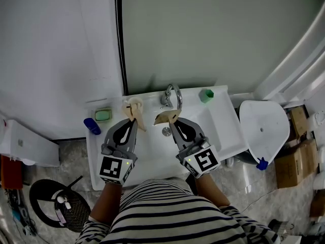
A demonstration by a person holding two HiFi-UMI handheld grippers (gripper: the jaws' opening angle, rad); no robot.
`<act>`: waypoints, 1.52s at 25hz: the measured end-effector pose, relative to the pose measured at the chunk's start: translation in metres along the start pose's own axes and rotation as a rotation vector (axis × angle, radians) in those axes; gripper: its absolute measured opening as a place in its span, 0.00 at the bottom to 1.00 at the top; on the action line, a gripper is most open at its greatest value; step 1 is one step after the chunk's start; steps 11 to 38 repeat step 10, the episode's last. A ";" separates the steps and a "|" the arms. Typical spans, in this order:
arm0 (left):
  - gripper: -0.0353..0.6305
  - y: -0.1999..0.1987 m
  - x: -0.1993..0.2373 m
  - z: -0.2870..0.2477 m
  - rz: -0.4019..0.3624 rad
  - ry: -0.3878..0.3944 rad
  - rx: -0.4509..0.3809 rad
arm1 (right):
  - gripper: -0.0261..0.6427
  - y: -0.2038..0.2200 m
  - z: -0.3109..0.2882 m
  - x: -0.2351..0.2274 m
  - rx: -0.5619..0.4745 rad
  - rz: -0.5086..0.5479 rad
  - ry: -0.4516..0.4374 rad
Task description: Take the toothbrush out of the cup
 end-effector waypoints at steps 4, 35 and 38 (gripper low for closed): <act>0.07 0.001 -0.001 -0.002 0.002 0.006 0.001 | 0.05 0.001 0.000 0.000 0.010 0.001 0.004; 0.07 0.005 0.000 -0.002 0.014 0.018 0.004 | 0.05 0.001 -0.001 0.003 0.017 0.002 0.011; 0.07 0.005 0.000 -0.002 0.014 0.018 0.004 | 0.05 0.001 -0.001 0.003 0.017 0.002 0.011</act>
Point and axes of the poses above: the fingertips, and each gripper's own axes: z backward along the fingers, x to its left, y out of its underside, the point moved 2 cm from there along z, backward along the fingers, and after that the axes turned 7 degrees about x, right-handed, at the moved point
